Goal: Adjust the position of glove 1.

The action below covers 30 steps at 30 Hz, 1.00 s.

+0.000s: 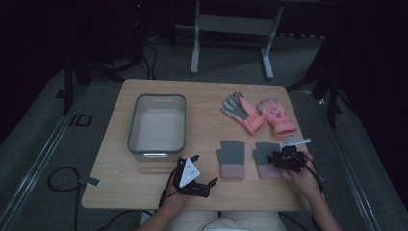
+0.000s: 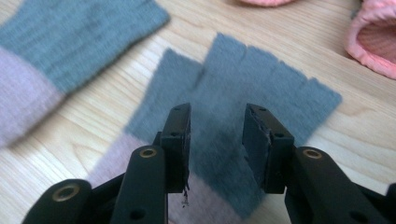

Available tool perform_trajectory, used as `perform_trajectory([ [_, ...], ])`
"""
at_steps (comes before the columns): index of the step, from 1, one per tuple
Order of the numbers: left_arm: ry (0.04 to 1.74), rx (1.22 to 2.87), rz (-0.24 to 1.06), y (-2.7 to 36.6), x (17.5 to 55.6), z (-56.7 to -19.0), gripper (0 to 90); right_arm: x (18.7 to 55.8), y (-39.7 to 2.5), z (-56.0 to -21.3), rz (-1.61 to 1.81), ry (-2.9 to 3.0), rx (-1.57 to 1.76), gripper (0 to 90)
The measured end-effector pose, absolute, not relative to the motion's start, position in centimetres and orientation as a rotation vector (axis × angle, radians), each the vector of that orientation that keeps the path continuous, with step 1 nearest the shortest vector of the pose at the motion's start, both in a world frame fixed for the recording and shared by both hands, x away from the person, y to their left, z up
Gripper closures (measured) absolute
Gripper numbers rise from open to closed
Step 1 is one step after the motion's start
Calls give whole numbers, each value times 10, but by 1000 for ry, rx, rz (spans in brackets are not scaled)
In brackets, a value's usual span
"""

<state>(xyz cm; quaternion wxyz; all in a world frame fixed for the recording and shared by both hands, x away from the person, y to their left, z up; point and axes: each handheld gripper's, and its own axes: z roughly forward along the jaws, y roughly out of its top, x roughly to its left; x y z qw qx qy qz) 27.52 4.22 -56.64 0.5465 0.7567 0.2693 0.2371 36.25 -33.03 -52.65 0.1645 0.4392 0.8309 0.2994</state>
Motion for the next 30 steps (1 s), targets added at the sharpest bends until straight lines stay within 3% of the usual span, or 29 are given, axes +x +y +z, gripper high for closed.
perform_trajectory([
  [11, 645, 1793, 564, 42, 275, -566, 7, 361, -337, -543, 880, 2327, 1311, 637],
  [17, 651, 1786, 564, 42, 275, -567, 7, 359, -331, -542, 822, 2291, 1363, 794],
  [30, 652, 1784, 565, 43, 274, -567, 7, 358, -325, -535, 820, 2232, 1446, 852],
])
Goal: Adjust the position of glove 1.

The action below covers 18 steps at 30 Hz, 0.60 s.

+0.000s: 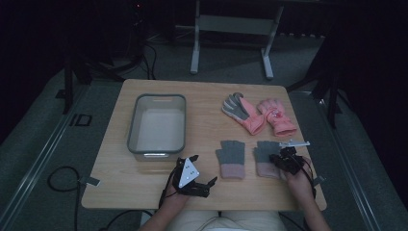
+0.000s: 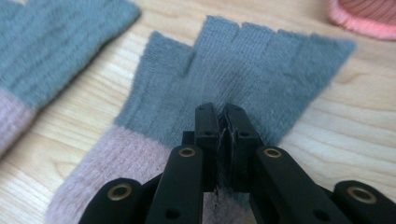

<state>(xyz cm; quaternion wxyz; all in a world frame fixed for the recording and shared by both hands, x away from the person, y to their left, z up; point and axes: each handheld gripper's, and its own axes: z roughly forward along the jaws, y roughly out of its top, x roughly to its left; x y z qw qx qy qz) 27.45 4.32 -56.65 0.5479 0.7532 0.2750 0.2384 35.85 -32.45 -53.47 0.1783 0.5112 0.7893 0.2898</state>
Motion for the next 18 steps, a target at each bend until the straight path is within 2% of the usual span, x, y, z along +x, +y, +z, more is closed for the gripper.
perform_trajectory([
  [6, 652, 1788, 572, 42, 274, -567, 7, 357, -322, -512, 897, 2186, 1463, 852],
  [11, 651, 1785, 568, 43, 274, -566, 7, 352, -305, -479, 981, 2168, 1409, 852],
  [18, 653, 1786, 575, 43, 274, -567, 7, 351, -291, -456, 1044, 2155, 1345, 852],
])
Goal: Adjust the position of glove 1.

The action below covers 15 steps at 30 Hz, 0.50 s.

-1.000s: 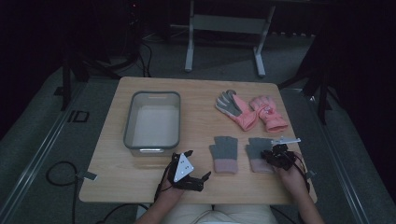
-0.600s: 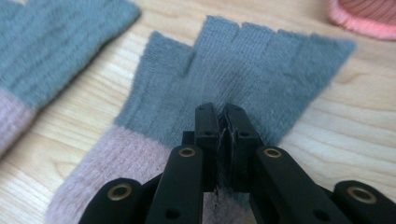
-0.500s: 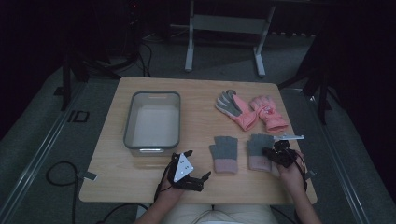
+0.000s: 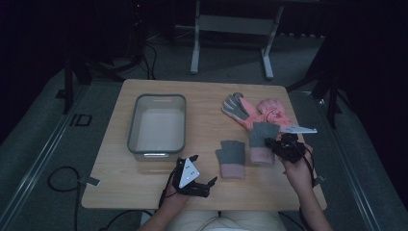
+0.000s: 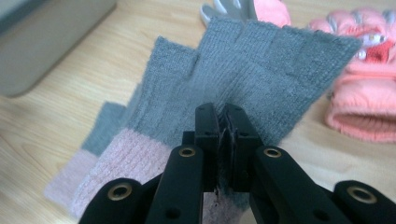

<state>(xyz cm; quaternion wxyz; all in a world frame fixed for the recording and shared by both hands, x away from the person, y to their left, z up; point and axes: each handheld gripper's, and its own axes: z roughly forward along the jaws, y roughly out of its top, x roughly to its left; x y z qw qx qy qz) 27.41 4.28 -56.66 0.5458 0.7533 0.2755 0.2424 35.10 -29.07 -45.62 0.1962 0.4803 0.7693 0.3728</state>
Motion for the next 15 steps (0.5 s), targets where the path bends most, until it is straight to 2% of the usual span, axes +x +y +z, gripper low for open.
perform_trajectory([
  [8, 654, 1785, 571, 43, 275, -567, 7, 349, -255, -439, 1098, 2189, 1272, 851],
  [15, 651, 1786, 569, 43, 274, -567, 7, 347, -226, -450, 1100, 2254, 1245, 851],
])
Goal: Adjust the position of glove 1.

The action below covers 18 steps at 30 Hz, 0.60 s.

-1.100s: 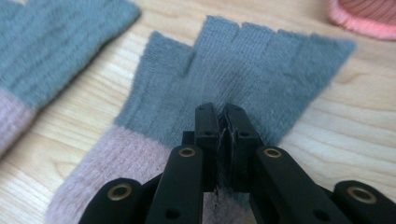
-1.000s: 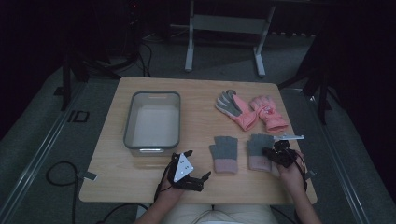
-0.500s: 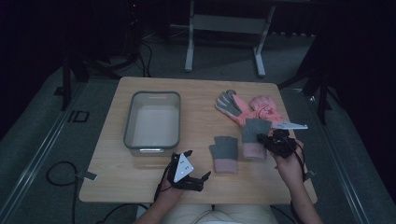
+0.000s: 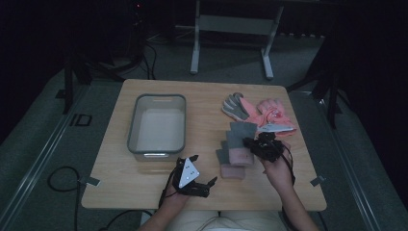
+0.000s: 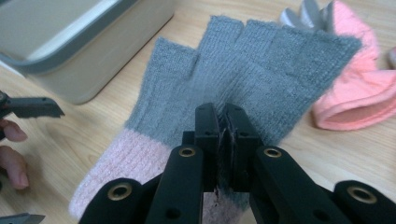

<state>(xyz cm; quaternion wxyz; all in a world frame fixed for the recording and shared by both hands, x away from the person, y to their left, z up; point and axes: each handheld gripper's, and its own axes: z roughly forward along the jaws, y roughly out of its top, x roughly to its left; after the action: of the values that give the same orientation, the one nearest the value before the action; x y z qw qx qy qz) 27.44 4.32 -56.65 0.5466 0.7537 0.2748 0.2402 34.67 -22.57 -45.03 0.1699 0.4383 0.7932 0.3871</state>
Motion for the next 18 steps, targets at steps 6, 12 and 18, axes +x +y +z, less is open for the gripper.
perform_trajectory([
  [6, 651, 1787, 565, 43, 275, -567, 7, 346, -210, -471, 1064, 2308, 1250, 850],
  [12, 650, 1787, 563, 44, 275, -567, 7, 350, -206, -486, 1019, 2345, 1273, 848],
  [18, 647, 1790, 565, 44, 275, -566, 7, 350, -205, -500, 986, 2367, 1287, 845],
])
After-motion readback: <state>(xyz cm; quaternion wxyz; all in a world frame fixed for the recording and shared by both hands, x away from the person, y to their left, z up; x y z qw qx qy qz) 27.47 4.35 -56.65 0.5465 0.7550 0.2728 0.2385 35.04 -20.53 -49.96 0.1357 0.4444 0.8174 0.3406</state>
